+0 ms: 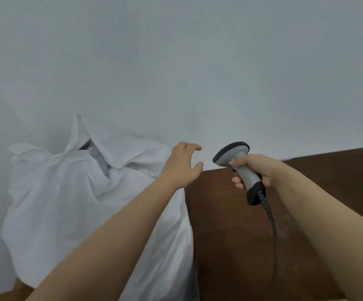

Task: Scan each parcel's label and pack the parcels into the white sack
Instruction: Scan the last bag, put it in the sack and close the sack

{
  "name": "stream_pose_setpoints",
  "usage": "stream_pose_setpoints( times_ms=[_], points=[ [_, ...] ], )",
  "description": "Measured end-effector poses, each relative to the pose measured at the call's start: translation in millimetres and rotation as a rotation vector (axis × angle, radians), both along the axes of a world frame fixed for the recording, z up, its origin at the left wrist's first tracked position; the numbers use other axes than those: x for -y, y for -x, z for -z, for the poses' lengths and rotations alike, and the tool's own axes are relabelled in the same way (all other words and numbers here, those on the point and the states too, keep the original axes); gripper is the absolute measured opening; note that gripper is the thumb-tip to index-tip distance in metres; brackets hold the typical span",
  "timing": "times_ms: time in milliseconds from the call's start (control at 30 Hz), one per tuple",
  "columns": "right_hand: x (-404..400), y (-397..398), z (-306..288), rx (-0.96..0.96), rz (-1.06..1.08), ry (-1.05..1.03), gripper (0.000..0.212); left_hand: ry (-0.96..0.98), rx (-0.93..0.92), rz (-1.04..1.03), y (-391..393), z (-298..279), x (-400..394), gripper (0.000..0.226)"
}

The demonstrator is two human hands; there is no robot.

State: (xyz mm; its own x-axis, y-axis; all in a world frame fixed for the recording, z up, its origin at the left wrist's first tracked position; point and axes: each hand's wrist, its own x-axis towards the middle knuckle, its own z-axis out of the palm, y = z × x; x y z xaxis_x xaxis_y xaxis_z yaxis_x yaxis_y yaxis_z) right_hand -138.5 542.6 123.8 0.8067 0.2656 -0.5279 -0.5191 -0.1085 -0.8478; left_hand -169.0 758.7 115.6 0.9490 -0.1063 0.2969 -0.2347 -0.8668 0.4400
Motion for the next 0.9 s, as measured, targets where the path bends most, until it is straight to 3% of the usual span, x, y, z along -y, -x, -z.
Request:
stream_pose_setpoints(
  times_ms=[167,500,900],
  points=[
    [77,-65,34,0.021,-0.023,0.066,0.025,-0.002,-0.069,-0.021,-56,31,69,0.045],
    [225,-163,105,-0.053,-0.093,0.208,0.021,-0.062,-0.292,-0.038,-151,85,231,0.046],
    [275,-161,215,-0.245,-0.176,0.418,0.064,-0.025,-0.684,-0.238,-122,194,263,0.048]
  ],
)
